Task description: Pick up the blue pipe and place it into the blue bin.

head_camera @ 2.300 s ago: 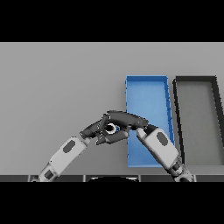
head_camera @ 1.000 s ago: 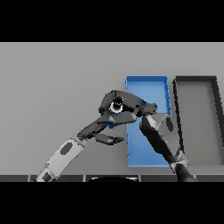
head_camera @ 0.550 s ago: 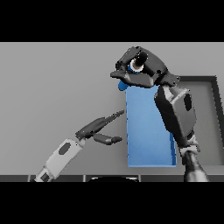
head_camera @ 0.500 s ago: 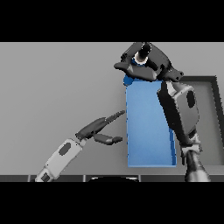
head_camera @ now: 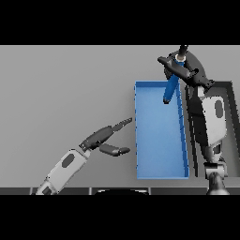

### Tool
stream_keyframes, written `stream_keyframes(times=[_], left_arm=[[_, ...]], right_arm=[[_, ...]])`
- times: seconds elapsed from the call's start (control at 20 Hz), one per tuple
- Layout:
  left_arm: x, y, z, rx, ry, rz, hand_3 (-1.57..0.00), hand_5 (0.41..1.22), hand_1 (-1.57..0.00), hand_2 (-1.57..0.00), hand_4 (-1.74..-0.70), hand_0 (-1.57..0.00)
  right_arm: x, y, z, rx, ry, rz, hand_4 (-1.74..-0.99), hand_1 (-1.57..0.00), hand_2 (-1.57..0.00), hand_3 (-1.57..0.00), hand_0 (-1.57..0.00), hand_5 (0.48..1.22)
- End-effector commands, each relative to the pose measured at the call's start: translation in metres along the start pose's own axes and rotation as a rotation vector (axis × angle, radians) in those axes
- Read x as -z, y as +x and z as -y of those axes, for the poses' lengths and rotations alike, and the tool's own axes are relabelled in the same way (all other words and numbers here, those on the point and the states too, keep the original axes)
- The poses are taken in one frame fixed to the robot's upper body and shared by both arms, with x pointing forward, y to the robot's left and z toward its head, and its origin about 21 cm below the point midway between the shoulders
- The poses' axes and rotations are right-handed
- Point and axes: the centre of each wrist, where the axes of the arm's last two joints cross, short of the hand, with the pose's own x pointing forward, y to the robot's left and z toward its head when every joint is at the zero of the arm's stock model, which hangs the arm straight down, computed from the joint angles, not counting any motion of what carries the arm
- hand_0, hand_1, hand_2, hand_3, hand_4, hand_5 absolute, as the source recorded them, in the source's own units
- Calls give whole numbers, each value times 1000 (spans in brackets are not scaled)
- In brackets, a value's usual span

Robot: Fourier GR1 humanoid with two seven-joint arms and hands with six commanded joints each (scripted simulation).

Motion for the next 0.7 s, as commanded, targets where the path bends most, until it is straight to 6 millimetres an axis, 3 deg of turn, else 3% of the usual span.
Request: stream_keyframes(times=[0.0, 0.25, 0.35, 0.4, 0.55, 0.65], left_arm=[[3, -2, -2, 4, 0, -15, 1, 464, 1, 1, -827, 1], [-1, -2, 0, -8, -5, 4, 1, 470, 1, 1, -829, 1], [-2, -4, 1, -9, -2, -6, 1, 470, 1, 1, -826, 1], [1, -3, 4, -9, -6, -8, 1, 471, 1, 1, -827, 1], [3, -1, 2, -2, -2, -14, 1, 475, 1, 1, -826, 1], [0, -1, 6, -8, -2, -8, 1, 474, 1, 1, -827, 1]], right_arm=[[-5, -12, 5, 6, -35, -33, -1499, -1571, -1571, -1571, -1571, 1221], [-29, -61, 16, 49, -200, -259, -1499, -1571, -1571, -1571, -1571, 1221], [-37, -76, 16, 18, -209, -321, -1586, -1571, -1571, -1080, -1571, 1221], [-43, -88, 16, 3, -210, -364, -1569, -1571, -1571, -1178, -1571, 1221], [-49, -110, 11, -19, -217, -474, -1653, -1571, -1571, -693, -1571, 1205], [-52, -125, 10, -9, -250, -562, -1583, -1571, -1571, -1009, -1571, 1199]])
